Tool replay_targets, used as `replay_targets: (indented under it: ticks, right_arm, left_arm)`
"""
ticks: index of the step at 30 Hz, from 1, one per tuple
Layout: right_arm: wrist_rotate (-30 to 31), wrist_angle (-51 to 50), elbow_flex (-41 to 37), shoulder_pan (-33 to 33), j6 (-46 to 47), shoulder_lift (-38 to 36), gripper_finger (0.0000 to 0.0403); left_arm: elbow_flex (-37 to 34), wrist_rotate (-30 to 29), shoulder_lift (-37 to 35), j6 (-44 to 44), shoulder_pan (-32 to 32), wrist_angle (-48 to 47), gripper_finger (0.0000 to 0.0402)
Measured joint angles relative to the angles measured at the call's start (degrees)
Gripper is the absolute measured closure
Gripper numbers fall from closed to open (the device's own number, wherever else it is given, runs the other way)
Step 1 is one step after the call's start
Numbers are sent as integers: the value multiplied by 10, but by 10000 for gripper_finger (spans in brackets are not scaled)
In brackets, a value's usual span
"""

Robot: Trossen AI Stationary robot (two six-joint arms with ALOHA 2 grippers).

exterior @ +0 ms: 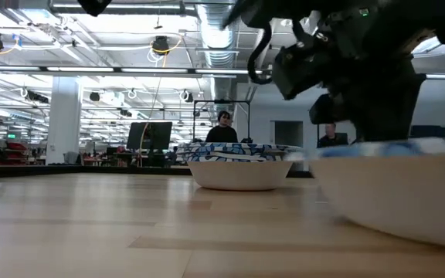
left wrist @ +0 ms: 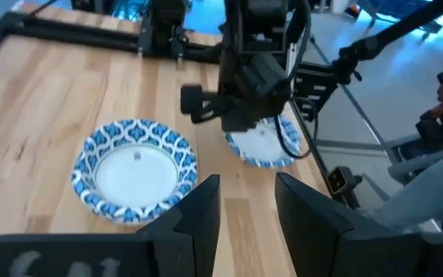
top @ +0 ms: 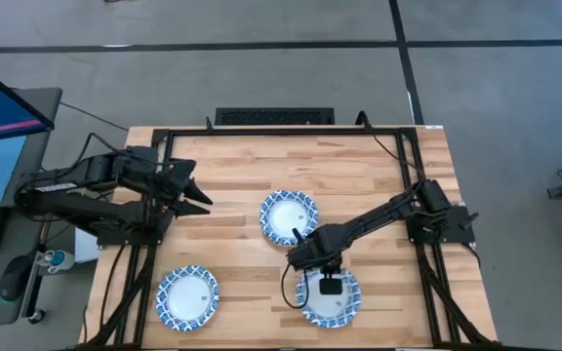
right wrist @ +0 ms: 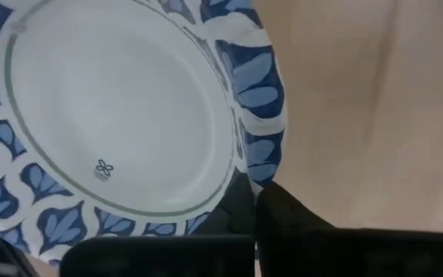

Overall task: Nest bowls inside each other
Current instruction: Stack the white bowl on top of the other white bowl

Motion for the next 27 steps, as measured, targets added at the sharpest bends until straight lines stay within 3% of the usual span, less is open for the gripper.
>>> replay_targets:
  ticks: [4, 14, 19, 27]
  right_arm:
    - [13, -81, 29, 0, 1, -11, 394]
    - [73, -97, 98, -49, 59, -120, 395]
    - [138, -95, 106, -114, 90, -184, 398]
    - [133, -69, 106, -265, 43, -196, 397]
  left_arm:
    - [0, -14, -15, -3, 0, 2, 285]
    - [0, -41, -26, -11, 0, -18, 285]
    - [0, -45, -26, -11, 0, -22, 285]
    - [0, -47, -38, -9, 0, -27, 285]
